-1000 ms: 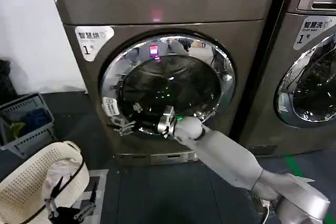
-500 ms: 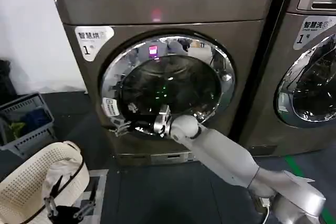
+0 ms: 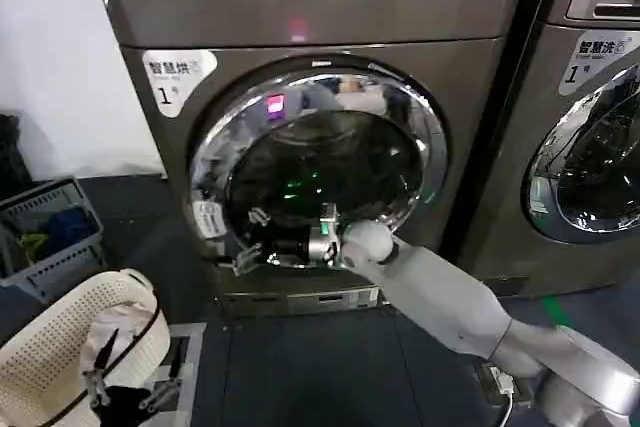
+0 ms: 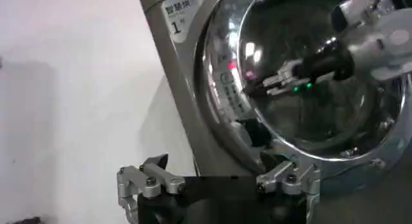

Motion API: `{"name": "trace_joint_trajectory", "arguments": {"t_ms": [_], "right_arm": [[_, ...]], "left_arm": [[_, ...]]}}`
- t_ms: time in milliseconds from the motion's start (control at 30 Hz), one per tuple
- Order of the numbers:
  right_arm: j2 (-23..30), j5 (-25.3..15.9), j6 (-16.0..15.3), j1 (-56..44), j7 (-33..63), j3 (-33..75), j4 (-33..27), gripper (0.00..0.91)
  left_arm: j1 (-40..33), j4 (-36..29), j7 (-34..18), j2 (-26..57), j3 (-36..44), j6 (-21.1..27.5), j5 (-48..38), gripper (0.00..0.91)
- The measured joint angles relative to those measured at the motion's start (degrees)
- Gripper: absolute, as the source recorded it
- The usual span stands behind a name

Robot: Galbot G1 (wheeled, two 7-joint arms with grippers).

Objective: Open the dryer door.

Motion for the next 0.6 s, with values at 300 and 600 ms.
{"name": "trace_joint_trajectory", "arguments": {"t_ms": [300, 600], "right_arm": [[-3.0, 1.13, 0.02, -0.67, -3.21, -0.22, 4.14, 0.907], [-7.37, 2.57, 0.46, -0.51, -6.99, -1.34, 7.99, 0.907]], "left_arm": [[-6.36, 0.63, -0.3, 4.2, -1.18, 5.27, -2.04, 0.907], [-11.56, 1.91, -0.23, 9.77, -0.25, 7.57, -3.14, 0.907]]}}
